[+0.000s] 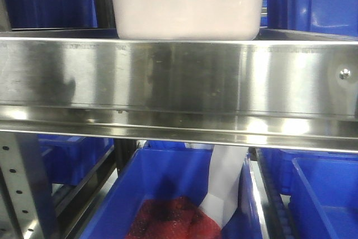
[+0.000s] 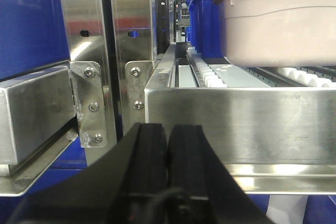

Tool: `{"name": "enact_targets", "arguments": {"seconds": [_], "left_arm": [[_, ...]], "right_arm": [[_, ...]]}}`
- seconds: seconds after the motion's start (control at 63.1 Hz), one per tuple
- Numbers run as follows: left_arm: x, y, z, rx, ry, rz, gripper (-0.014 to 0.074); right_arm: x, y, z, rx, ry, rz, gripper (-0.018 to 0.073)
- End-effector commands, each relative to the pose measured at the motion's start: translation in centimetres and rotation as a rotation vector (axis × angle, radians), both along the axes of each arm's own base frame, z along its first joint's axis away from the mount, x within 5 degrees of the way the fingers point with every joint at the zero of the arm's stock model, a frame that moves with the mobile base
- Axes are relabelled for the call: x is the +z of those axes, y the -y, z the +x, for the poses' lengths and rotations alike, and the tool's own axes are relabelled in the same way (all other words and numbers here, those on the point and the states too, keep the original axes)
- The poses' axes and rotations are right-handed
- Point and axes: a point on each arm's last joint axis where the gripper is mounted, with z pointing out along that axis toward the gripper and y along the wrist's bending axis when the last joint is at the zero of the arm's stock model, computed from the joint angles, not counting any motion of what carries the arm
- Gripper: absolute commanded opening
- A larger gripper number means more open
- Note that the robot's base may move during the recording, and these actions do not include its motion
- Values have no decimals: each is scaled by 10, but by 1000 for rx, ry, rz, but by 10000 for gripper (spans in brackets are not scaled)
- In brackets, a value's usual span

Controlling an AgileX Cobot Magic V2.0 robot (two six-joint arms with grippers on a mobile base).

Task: Grab white bin and place on right shelf

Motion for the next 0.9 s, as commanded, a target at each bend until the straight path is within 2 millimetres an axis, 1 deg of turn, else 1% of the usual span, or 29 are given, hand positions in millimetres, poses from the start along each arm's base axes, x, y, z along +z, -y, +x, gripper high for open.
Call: {"name": "enact_targets", "arguments": {"seconds": [0.0,0.254,0.349,0.46,0.539,0.587,0.888], "left_arm": [[4,1,-2,-15,90,-20,-119],[4,1,-2,-15,90,-20,-119],[4,1,-2,-15,90,-20,-119],[4,1,-2,-15,90,-20,-119],[4,1,-2,-15,90,-20,-119],[4,1,-2,-15,90,-20,-119],[4,1,-2,-15,90,-20,-119]], "right_arm": [[18,1,-1,-5,115,-16,76],[18,1,-1,-5,120,-16,76],[12,1,0,-5,103,-15,76],[-4,1,0,-4,61,-39,76],[-17,0,-3,-3,39,-40,76],[-26,0,-7,-3,31,-40,76],[-63,-1,-39,-5,104,-42,76]]}}
